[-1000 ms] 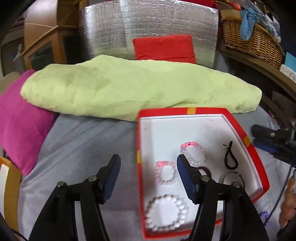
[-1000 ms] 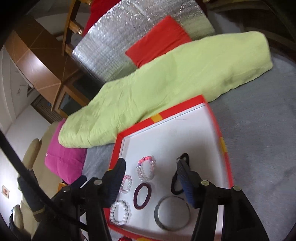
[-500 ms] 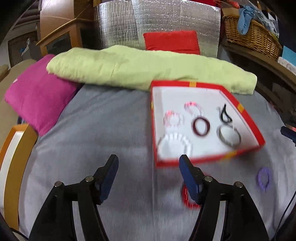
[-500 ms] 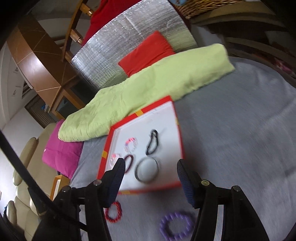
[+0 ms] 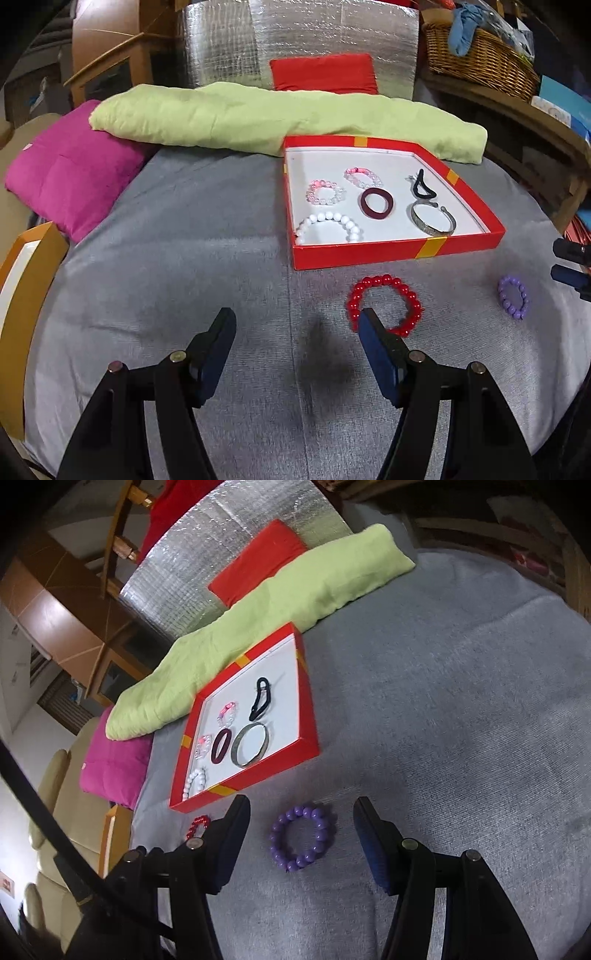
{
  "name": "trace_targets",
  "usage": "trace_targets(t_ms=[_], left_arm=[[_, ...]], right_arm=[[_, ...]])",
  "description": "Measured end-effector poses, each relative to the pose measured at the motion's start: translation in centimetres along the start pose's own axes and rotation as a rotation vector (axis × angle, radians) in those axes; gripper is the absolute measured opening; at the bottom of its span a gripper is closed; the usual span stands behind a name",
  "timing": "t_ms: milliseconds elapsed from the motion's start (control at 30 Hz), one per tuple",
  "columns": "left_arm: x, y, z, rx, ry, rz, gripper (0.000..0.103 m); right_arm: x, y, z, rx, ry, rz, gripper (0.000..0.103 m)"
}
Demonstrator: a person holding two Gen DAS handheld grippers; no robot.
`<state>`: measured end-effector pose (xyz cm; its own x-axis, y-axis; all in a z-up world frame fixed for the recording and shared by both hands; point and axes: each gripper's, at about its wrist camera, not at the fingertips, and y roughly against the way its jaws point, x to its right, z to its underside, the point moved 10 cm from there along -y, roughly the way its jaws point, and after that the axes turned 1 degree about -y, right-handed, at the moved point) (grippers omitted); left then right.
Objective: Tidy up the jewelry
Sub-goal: 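Withdraw both open tools from the box, then reach the right tool to the purple bead bracelet and close on it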
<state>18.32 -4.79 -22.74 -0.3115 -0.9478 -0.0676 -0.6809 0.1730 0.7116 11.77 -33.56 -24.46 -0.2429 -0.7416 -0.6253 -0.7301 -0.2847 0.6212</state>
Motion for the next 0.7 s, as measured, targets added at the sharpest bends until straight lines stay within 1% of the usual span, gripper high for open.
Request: trace_targets(t_ms=[100,267,433,700], left_arm=[[0.3,-0.7,0.0,-0.018,0.003,0.018,0.069],[1.5,-1.7,0.0,-0.042,-0.025,0.020,0.069],[2.2,-1.9,0.1,-0.052,-0.042,0.021,0.069],[2.2,-1.6,0.2,-0.054,-0.057,-0.003,0.069]], right_arm=[[0.3,-0.6,0.1,-0.022,-0.022,-0.007,0.061],[-0.3,-2.2,1.1,-0.089,0.006,0.006,0.061],[-0.6,-3.0,2.2,-0.132,0.028,0.018,0.061],[-1.9,-3.5,3.2,-0.147,0.095,0.033,0.061]])
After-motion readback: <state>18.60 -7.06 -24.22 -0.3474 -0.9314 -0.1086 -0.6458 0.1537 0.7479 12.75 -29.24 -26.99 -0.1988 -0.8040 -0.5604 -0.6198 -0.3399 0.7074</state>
